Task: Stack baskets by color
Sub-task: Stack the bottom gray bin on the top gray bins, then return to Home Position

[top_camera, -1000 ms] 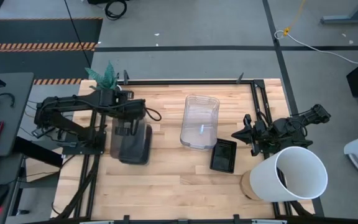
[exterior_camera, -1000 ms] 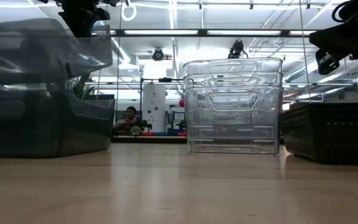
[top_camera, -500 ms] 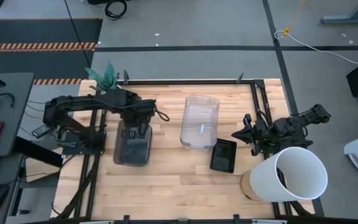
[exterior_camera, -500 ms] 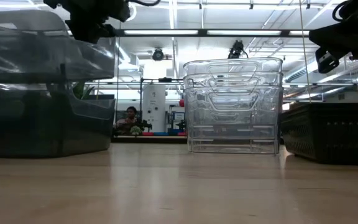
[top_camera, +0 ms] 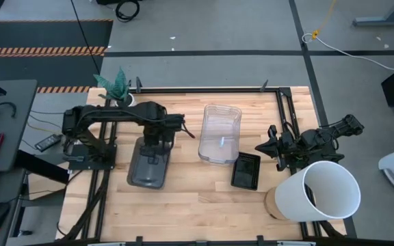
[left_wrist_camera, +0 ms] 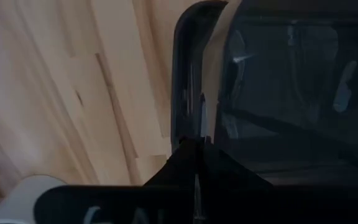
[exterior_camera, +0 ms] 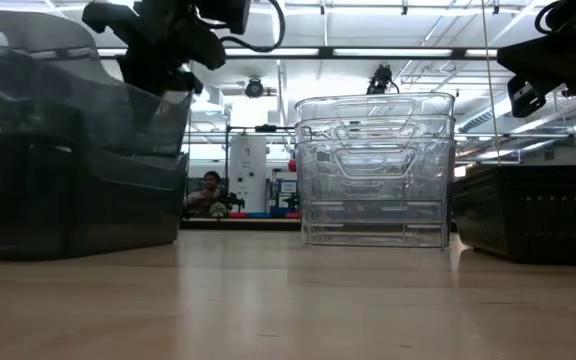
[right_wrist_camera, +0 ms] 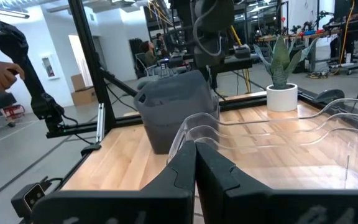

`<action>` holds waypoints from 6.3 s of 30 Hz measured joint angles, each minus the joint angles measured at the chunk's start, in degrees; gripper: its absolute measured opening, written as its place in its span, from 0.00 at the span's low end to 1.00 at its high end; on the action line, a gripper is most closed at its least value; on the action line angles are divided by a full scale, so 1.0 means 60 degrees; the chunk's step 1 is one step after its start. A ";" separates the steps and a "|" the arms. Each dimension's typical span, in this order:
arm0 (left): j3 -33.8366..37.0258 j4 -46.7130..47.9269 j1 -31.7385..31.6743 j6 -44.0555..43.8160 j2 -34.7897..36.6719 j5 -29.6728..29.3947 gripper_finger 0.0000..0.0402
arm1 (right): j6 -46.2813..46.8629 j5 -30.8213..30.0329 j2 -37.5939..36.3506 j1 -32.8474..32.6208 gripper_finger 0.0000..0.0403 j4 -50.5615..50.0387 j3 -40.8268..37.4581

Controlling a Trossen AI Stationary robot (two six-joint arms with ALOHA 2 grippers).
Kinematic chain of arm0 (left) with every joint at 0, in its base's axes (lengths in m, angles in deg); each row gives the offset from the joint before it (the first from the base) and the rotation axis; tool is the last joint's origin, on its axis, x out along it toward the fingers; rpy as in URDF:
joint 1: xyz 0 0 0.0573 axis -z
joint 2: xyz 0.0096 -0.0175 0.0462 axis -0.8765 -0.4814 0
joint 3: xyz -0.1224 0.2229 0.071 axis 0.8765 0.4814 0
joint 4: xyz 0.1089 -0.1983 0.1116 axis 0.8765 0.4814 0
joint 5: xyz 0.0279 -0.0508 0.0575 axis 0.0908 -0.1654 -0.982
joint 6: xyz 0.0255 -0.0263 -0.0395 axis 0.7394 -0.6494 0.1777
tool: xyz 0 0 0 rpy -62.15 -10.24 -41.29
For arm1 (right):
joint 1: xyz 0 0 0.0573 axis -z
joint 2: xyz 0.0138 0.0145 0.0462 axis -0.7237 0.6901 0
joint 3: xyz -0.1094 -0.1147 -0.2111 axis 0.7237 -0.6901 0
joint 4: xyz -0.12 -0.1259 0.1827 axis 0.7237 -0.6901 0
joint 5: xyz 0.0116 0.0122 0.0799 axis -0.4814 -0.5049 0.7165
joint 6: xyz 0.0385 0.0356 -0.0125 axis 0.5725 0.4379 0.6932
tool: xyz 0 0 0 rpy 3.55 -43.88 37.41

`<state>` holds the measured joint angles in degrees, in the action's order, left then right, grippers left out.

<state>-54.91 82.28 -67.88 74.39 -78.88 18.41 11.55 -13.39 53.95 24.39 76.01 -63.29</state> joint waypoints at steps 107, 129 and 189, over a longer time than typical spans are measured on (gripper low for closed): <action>1.0668 -1.4623 0.1517 -0.4114 1.0866 -0.1800 0.29 | 0.0000 0.0000 -0.0004 0.0000 0.04 0.0095 0.0000; 1.2662 -1.5431 0.1526 -0.4219 1.3587 -0.2114 0.29 | 0.0000 0.0000 -0.0004 0.0002 0.04 0.0142 0.0000; 1.3763 -1.6655 0.1519 -0.4045 1.3563 -0.2120 0.30 | -0.0002 0.0000 0.0000 0.0001 0.04 0.0171 -0.0002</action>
<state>27.67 -17.65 -58.77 50.12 2.49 5.69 11.53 -13.39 53.95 24.40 77.04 -63.30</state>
